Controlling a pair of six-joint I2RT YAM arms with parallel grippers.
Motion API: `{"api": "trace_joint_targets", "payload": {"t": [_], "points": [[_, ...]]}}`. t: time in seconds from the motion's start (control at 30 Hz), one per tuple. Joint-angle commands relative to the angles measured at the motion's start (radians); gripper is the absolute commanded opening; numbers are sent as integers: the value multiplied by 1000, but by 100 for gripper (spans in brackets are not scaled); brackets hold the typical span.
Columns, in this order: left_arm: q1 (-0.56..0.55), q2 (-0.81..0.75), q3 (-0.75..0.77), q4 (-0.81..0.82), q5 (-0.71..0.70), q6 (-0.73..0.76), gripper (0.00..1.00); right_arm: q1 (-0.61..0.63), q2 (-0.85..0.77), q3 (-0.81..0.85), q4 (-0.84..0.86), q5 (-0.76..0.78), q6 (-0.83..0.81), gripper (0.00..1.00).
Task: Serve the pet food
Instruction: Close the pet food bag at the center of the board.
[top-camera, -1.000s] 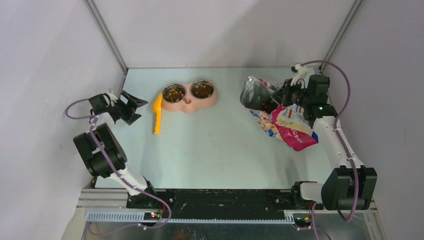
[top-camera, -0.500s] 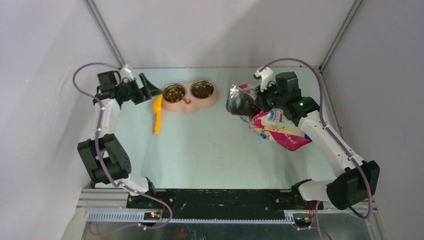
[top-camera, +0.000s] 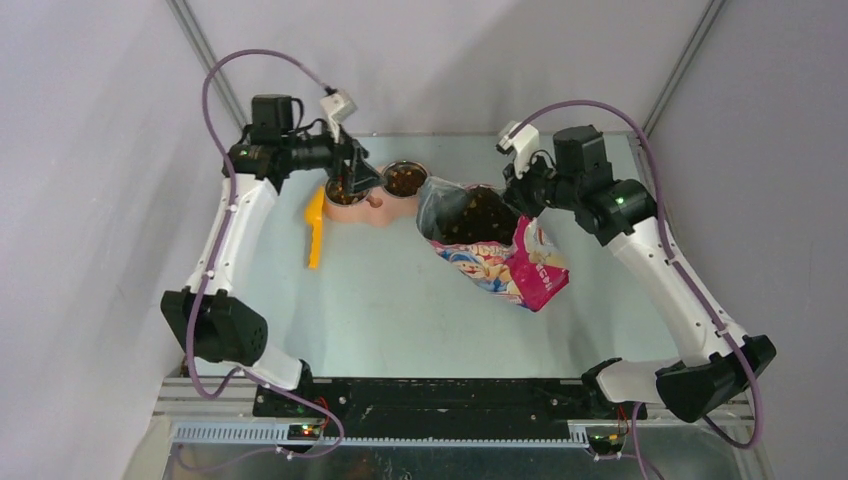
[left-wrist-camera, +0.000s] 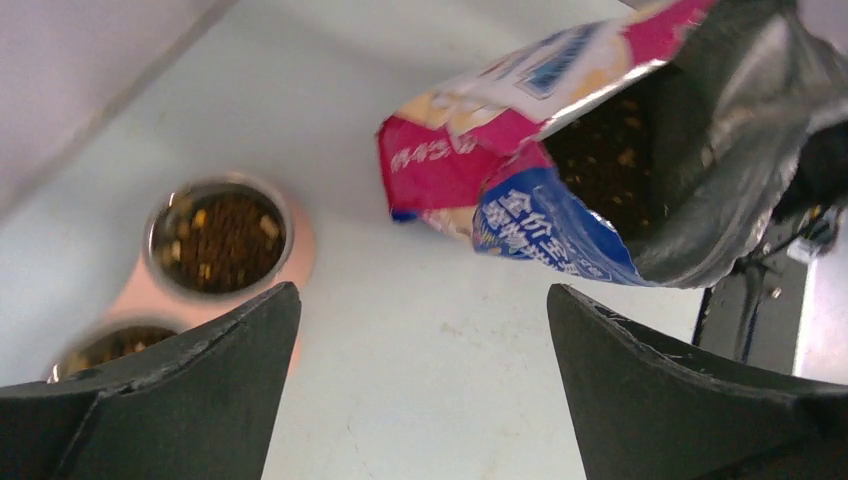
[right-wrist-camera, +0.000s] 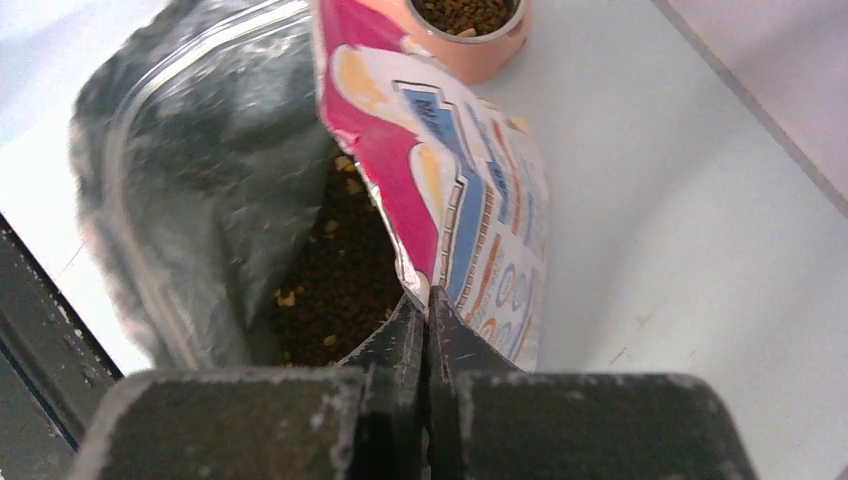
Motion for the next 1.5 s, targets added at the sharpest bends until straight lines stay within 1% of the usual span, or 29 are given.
{"api": "trace_joint_targets", "payload": {"t": [0.0,0.03,0.07,0.1,0.13,0.17,0.23,0.33,0.47,0.53,0.63,0.7,0.77,0.8,0.87,0.97,1.03,1.1,1.13,1.17,1.2,1.23,1.27,1.3,1.33,1.43,1.47], "points": [[-132,-42,59,-98,60,309,100,-102,-65,63,159,-118,6,0],[-182,-46,60,-99,46,333,100,-137,-65,54,165,-129,12,0],[-207,-48,63,-100,12,382,100,-151,-62,50,167,-152,21,0],[-256,-47,66,-104,-23,430,100,-177,-61,45,168,-164,28,0],[-279,-38,75,-111,-42,452,100,-198,-62,43,166,-185,30,0],[-316,-28,87,-141,-68,512,100,-206,-62,38,165,-195,31,0],[-354,12,133,-191,-82,579,100,-231,-68,31,158,-217,25,0],[-372,78,203,-218,-66,633,100,-253,-71,27,133,-247,2,0],[-377,147,301,-300,-36,785,99,-261,-73,33,95,-293,-21,0],[-380,182,356,-361,-42,870,98,-260,-73,45,77,-321,-24,0],[-388,230,426,-408,-73,1003,95,-257,-73,60,57,-350,-20,0],[-391,272,463,-421,-78,1049,95,-254,-72,67,49,-373,-12,0],[-392,303,508,-440,-59,1083,95,-242,-68,67,39,-379,-8,0],[-393,314,527,-476,-48,1099,95,-228,-63,66,30,-379,-10,0],[-401,344,578,-555,-21,1203,95,-204,-55,65,12,-372,-18,0],[-417,372,617,-633,-27,1292,92,-180,-46,65,5,-357,-16,0],[-428,379,624,-670,-30,1336,88,-174,-41,67,10,-349,-8,0],[-437,388,634,-706,-24,1363,82,-171,-37,68,16,-341,1,0],[-442,391,639,-735,-21,1384,76,-170,-35,68,18,-338,4,0],[-445,397,648,-767,-19,1392,73,-169,-33,67,22,-330,5,0],[-450,399,651,-778,-17,1404,67,-170,-33,67,24,-326,6,0],[-453,400,649,-790,-17,1406,64,-170,-33,67,27,-321,7,0],[-458,399,647,-793,-20,1409,59,-171,-33,67,28,-320,8,0],[-462,398,639,-796,-25,1410,57,-171,-33,68,28,-321,7,0],[-465,396,631,-796,-29,1411,52,-170,-32,68,28,-325,8,0],[-474,397,623,-769,-42,1391,46,-167,-35,70,25,-335,7,0],[-476,398,622,-754,-43,1352,45,-165,-37,69,23,-340,6,0]]}}
